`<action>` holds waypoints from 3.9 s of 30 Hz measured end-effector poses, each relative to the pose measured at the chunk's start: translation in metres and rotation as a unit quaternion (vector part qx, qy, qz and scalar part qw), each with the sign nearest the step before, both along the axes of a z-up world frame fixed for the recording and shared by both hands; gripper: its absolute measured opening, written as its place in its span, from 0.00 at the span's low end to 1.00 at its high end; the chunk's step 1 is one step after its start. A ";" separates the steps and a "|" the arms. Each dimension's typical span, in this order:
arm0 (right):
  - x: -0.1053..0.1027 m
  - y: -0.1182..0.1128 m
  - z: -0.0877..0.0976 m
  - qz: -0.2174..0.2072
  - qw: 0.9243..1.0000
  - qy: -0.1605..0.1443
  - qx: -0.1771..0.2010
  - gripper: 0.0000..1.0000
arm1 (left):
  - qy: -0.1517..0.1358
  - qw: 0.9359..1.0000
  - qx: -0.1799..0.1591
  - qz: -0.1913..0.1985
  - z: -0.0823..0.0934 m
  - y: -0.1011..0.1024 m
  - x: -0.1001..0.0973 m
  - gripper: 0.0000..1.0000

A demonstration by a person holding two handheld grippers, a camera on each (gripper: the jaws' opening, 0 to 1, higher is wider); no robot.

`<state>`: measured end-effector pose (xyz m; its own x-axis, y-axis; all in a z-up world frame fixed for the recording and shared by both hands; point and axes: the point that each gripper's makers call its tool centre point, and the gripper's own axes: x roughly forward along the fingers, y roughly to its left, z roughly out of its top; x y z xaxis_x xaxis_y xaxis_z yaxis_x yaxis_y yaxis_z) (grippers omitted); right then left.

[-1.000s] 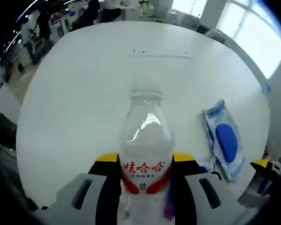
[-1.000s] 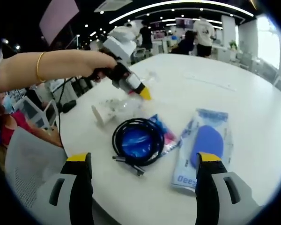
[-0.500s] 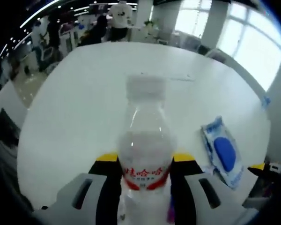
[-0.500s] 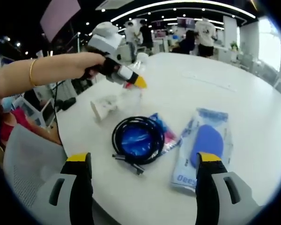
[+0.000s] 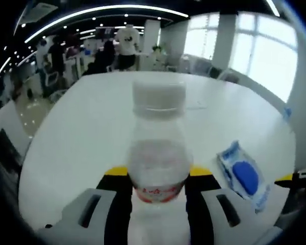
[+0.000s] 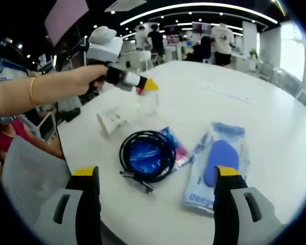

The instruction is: Arrange the tabletop items into an orderly group along one side of the table until the central work area is clear of visible clutter.

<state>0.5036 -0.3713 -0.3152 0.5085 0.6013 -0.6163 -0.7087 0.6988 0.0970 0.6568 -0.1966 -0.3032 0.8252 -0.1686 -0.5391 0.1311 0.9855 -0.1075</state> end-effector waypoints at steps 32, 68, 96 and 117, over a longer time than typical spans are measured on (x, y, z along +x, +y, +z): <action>-0.009 0.011 -0.007 0.030 0.999 0.019 0.018 0.99 | -0.083 0.995 0.012 0.062 0.015 0.080 0.033 0.37; -0.015 0.005 -0.024 0.022 0.998 0.061 0.009 0.98 | -0.146 0.983 0.032 0.104 -0.005 0.112 0.044 0.38; -0.019 0.008 -0.026 0.029 0.997 0.064 0.005 0.98 | -0.152 0.980 0.020 0.125 -0.016 0.133 0.031 0.64; -0.011 0.021 0.000 0.036 0.998 0.012 0.049 0.95 | -0.162 0.984 0.025 0.075 -0.003 0.133 -0.020 1.00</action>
<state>0.4927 -0.3505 -0.3149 0.4470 0.6942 -0.5642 -0.7537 0.6320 0.1805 0.6367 -0.0632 -0.3057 0.9685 -0.0118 -0.2488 0.0035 0.9994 -0.0340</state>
